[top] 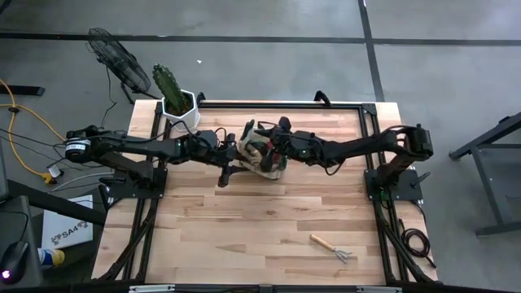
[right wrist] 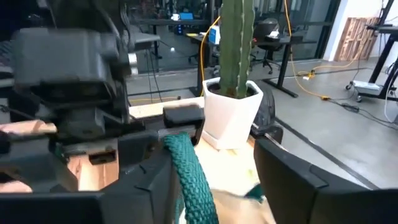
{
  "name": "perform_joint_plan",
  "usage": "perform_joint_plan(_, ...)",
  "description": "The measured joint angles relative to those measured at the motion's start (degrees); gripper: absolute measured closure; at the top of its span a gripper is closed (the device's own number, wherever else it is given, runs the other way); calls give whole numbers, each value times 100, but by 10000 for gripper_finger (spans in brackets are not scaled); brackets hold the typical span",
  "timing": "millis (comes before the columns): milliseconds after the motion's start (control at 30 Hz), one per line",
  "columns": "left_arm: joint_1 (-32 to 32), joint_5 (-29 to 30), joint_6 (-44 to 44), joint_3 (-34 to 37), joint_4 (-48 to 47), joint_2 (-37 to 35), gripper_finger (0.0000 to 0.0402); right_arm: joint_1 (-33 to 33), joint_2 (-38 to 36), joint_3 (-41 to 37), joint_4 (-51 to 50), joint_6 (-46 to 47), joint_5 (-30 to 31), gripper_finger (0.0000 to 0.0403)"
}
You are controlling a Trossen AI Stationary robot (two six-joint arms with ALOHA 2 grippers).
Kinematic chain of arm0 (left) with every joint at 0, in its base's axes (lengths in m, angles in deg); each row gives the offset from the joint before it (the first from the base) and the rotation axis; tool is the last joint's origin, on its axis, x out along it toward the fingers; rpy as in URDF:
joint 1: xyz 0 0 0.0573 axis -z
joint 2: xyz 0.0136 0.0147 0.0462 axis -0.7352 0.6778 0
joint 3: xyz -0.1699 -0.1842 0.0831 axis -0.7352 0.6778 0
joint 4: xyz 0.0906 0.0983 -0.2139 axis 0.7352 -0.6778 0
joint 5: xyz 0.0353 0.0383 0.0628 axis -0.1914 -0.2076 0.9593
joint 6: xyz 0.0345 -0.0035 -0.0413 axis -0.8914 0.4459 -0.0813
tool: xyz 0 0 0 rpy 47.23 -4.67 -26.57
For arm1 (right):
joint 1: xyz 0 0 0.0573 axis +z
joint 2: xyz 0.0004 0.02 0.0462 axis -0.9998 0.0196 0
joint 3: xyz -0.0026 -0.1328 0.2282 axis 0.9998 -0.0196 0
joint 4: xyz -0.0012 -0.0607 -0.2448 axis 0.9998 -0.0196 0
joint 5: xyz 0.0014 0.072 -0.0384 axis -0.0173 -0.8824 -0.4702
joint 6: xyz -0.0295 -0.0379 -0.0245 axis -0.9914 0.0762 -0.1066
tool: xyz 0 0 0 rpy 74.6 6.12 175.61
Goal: Pick & Place Garden tools in Gardening bag
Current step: Move the gardening bag to the center of the table
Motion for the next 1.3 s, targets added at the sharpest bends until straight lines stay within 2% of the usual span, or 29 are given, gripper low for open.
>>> perform_joint_plan(200, -2, -6, 1, 4, -31, -2, 258, -2, -376, 0, -647, 292, -178, 198)
perform_joint_plan(367, 1, -6, 1, 4, -28, -2, 258, 11, -350, 0, -909, 592, -643, 197)
perform_joint_plan(500, 1, 25, 5, 4, -98, -4, 258, 76, -335, 0, -1245, 667, -781, 197)
perform_joint_plan(800, 1, 119, 7, 9, -412, -7, 258, 341, -352, 2, -1714, -86, -796, 197)
perform_joint_plan(900, 1, 188, 13, 9, -522, -7, 258, 419, -383, 2, -1868, -205, -726, 197)
perform_joint_plan(1100, 1, 195, 20, 9, -591, -7, 258, 514, -566, 2, -2204, -211, -19, 197)
perform_joint_plan(1300, 1, 206, 18, 9, -634, -7, 258, 640, -1085, 6, -2643, -107, 68, 197)
